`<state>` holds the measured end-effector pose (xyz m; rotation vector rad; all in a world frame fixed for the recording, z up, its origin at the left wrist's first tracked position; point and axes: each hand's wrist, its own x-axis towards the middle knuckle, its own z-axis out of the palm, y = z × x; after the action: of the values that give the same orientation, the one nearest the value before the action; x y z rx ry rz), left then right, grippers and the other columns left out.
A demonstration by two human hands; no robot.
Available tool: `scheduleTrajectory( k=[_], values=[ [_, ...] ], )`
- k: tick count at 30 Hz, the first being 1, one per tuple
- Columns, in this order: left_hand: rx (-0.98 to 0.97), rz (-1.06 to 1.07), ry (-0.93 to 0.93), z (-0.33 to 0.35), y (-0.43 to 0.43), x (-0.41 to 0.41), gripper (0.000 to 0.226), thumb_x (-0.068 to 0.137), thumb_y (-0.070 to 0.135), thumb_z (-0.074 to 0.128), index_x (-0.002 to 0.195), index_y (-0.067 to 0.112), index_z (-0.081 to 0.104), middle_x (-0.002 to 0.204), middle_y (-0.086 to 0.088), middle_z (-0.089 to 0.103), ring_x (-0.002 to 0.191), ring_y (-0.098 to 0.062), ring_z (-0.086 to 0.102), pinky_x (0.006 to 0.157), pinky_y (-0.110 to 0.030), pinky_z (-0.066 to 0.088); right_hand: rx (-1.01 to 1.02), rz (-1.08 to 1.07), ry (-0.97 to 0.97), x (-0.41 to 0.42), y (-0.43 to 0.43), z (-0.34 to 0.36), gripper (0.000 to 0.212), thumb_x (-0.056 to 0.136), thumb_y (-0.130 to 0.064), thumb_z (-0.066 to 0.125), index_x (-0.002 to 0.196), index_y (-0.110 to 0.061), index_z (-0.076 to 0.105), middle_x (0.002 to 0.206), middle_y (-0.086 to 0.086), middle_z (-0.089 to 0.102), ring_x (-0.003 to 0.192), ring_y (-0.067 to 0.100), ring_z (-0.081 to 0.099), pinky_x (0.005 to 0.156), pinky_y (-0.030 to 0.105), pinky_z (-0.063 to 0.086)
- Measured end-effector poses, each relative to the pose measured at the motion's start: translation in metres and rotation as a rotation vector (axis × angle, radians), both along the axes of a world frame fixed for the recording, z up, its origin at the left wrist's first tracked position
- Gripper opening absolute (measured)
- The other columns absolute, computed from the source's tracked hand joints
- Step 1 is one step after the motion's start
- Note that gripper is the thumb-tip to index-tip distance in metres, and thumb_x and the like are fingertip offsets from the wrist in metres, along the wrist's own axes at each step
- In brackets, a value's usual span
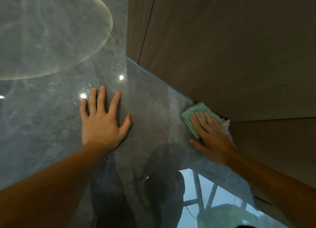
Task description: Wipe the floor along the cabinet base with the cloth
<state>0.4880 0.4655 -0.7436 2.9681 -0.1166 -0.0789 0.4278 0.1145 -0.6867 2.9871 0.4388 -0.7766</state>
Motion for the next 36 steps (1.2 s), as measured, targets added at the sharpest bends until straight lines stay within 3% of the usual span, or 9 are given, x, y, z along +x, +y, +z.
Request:
scheduleTrajectory(
  k=[2,7,12,16,22,27,30,33,36],
  values=[
    [-0.002,0.000,0.011,0.001,-0.001,0.000,0.077,0.087,0.070,0.026,0.152,0.028,0.030,0.163,-0.016,0.021,0.152,-0.036,0.012,0.119,-0.057,0.012,0.053,-0.037,-0.007,0.014,0.024,-0.004,0.075,0.093,-0.061,0.029,0.154,-0.019,0.016,0.163,0.001,0.004,0.149,0.024,-0.005,0.121,0.051,0.011],
    [-0.023,0.003,-0.023,-0.002,0.000,-0.001,0.075,0.087,0.067,0.033,0.151,0.027,0.033,0.162,-0.017,0.024,0.151,-0.037,0.016,0.118,-0.058,0.014,0.185,0.052,-0.072,0.097,0.121,-0.015,0.070,0.095,-0.055,0.033,0.155,-0.022,0.015,0.165,0.000,0.010,0.151,0.027,0.001,0.122,0.048,0.008],
    [-0.032,0.007,-0.035,-0.004,0.001,-0.002,0.075,0.086,0.067,0.034,0.150,0.028,0.033,0.162,-0.016,0.024,0.151,-0.036,0.016,0.118,-0.055,0.012,0.190,0.137,-0.106,0.146,0.179,-0.022,0.067,0.097,-0.051,0.032,0.155,-0.023,0.013,0.165,-0.002,0.007,0.152,0.025,-0.001,0.122,0.044,0.004],
    [-0.047,0.019,-0.016,0.004,0.000,-0.004,0.075,0.085,0.065,0.037,0.150,0.028,0.033,0.163,-0.017,0.023,0.151,-0.036,0.016,0.119,-0.055,0.012,0.228,0.138,-0.111,0.108,0.126,-0.019,0.064,0.099,-0.050,0.033,0.155,-0.027,0.013,0.165,-0.001,0.007,0.152,0.024,-0.001,0.120,0.041,0.002],
    [-0.017,0.004,0.007,0.007,-0.002,-0.007,0.073,0.089,0.066,0.030,0.152,0.028,0.029,0.164,-0.016,0.020,0.152,-0.035,0.012,0.120,-0.054,0.008,0.140,-0.105,-0.051,0.001,-0.005,-0.009,0.065,0.097,-0.048,0.042,0.154,-0.028,0.016,0.165,0.002,0.009,0.151,0.029,0.002,0.121,0.047,0.009],
    [0.084,0.027,0.130,0.023,-0.017,-0.010,0.068,0.097,0.054,0.022,0.156,0.022,0.018,0.165,-0.021,0.011,0.151,-0.043,0.008,0.118,-0.061,0.011,0.115,-0.317,0.045,-0.012,-0.013,-0.008,0.072,0.095,-0.051,0.043,0.154,-0.029,0.009,0.165,0.003,0.002,0.150,0.033,-0.005,0.119,0.045,-0.002],
    [0.053,0.119,0.232,0.035,-0.045,-0.033,0.069,0.093,0.050,0.036,0.153,0.018,0.025,0.163,-0.024,0.012,0.146,-0.051,0.014,0.113,-0.064,0.020,0.086,-0.444,0.078,-0.014,-0.008,-0.007,0.074,0.095,-0.056,0.038,0.155,-0.028,0.005,0.165,0.003,-0.003,0.150,0.036,-0.007,0.119,0.047,-0.003],
    [0.062,-0.090,0.308,0.042,-0.089,-0.082,0.076,0.089,0.058,0.040,0.155,0.024,0.021,0.165,-0.019,0.007,0.146,-0.052,0.012,0.112,-0.065,0.020,0.074,-0.598,0.140,-0.040,-0.017,-0.002,0.082,0.091,-0.064,0.036,0.155,-0.029,-0.002,0.165,0.001,-0.011,0.149,0.035,-0.013,0.119,0.056,-0.004],
    [0.057,-0.306,0.350,0.048,-0.139,-0.128,0.075,0.089,0.061,0.037,0.154,0.029,0.021,0.166,-0.014,0.006,0.147,-0.052,0.010,0.113,-0.065,0.019,0.072,-0.616,0.149,-0.095,-0.040,0.004,0.082,0.093,-0.061,0.039,0.155,-0.023,0.002,0.164,0.007,-0.009,0.149,0.033,-0.012,0.118,0.048,-0.007]
  ],
)
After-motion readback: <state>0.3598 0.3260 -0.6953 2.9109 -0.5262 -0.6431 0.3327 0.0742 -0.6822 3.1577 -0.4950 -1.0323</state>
